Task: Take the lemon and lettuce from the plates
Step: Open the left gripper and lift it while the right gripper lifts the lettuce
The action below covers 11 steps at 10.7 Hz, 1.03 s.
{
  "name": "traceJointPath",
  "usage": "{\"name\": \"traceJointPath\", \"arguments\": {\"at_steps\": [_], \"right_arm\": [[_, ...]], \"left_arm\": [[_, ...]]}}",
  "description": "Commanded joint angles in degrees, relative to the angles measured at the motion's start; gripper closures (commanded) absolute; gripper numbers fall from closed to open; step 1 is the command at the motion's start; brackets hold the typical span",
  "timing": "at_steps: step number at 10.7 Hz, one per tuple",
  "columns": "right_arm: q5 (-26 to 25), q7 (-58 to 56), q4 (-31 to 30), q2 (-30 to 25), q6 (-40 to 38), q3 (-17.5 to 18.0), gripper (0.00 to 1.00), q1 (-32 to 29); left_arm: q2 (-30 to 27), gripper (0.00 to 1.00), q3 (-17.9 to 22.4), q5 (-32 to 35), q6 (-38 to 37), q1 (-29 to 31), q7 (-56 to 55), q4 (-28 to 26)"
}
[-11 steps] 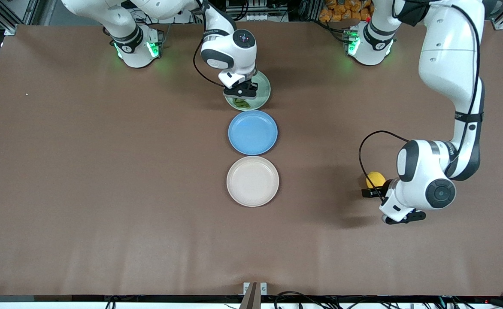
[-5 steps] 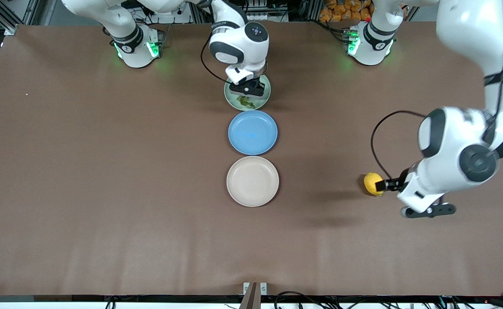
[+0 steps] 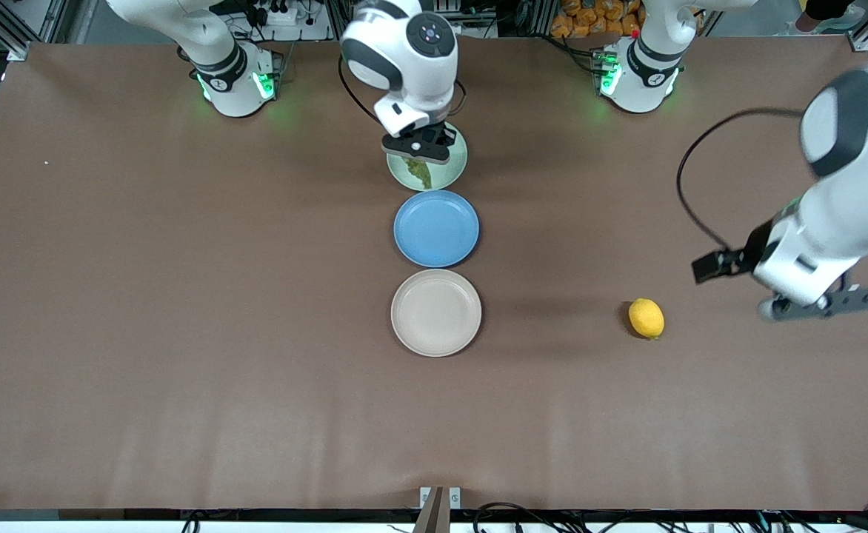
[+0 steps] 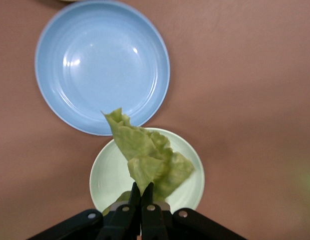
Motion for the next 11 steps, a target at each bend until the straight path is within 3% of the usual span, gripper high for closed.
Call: {"name": "traceJointPath", "arguments": {"at_steps": [1,3,5,8,9,11], "right_arm": [[6.98,-9.38,5.0,-5.76,-10.06,0.22,1.0,-6.14],[8.57,-15.7,7.47,-8.05,-15.34,-1.78,1.0,-9.84],[8.66,-22.38,9.58,-9.73,-18.6,-7.31,1.0,-11.34],[9.63,-33.8,9.76,-11.31,-19.32,-18.2,1.0,-12.49],[9.63,-39.5,9.68,-11.75,-19.32,-23.45,1.0,-12.93],[9.72,-45.93,9.59,-11.93,-19.06,-30.15,1.0,-13.63]], "left_arm": [[-13.81,0.0,-1.42,0.5,-0.02,2.6,0.16,-11.81],[-16.29,0.0,-3.36,-5.1,0.06,7.26,3.15,-11.56],[-17.88,0.0,-3.19,-4.96,0.15,6.94,5.6,-10.78],[-17.27,0.0,-4.58,-0.4,-0.99,6.49,11.32,-7.35],[-17.01,0.0,-6.33,1.62,-0.9,6.58,11.68,-6.39],[-17.18,0.0,-8.44,1.12,-1.08,6.84,11.07,-6.11]]}}
